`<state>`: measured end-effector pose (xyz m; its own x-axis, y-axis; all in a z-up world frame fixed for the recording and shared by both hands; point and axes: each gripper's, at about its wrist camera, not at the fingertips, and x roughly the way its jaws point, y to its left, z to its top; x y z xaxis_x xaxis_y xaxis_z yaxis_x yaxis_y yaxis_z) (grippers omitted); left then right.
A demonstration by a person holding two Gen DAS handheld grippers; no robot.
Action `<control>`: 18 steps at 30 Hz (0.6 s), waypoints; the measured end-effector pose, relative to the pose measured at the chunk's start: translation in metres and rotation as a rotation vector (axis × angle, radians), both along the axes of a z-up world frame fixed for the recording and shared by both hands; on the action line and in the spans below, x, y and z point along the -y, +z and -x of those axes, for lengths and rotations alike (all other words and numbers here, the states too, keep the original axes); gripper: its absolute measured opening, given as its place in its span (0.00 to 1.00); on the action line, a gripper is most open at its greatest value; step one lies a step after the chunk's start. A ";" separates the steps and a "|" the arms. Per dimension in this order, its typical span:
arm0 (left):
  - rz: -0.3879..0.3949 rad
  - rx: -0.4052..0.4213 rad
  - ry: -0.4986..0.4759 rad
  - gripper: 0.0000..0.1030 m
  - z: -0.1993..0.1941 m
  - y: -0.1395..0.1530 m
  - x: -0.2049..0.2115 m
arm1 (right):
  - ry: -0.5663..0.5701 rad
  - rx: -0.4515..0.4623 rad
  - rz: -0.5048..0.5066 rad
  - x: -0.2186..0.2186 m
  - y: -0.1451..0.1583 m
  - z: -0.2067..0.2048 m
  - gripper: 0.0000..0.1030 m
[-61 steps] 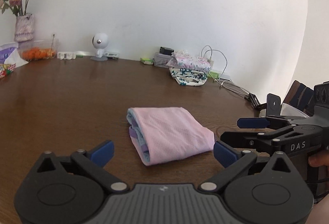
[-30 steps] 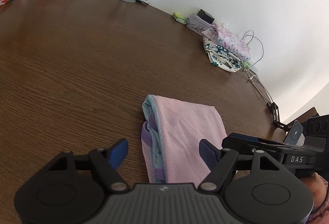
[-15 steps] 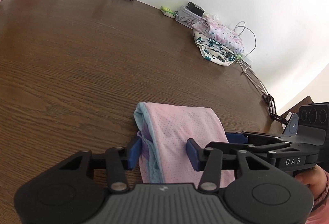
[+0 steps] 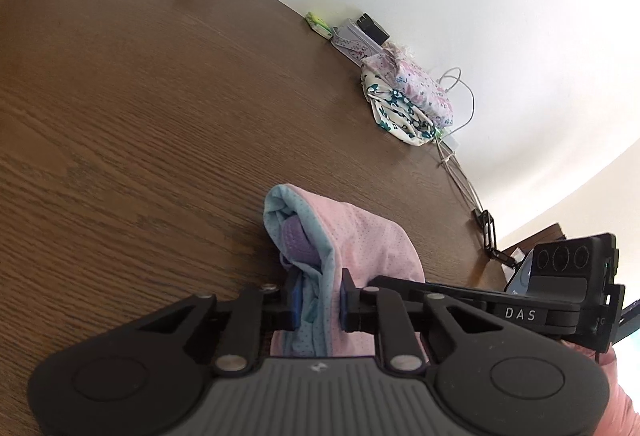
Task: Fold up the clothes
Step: 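Grasp the folded pink bundle with the left tool while the right tool grasps beside it, then carry the bundle with both tools to the floral clothes stack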
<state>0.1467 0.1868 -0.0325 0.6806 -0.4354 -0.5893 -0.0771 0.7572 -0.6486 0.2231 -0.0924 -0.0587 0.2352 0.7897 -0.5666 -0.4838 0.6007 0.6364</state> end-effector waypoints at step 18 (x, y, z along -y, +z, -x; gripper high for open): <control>-0.025 0.100 -0.028 0.14 -0.006 0.041 0.010 | -0.041 0.087 -0.042 0.013 0.044 0.003 0.11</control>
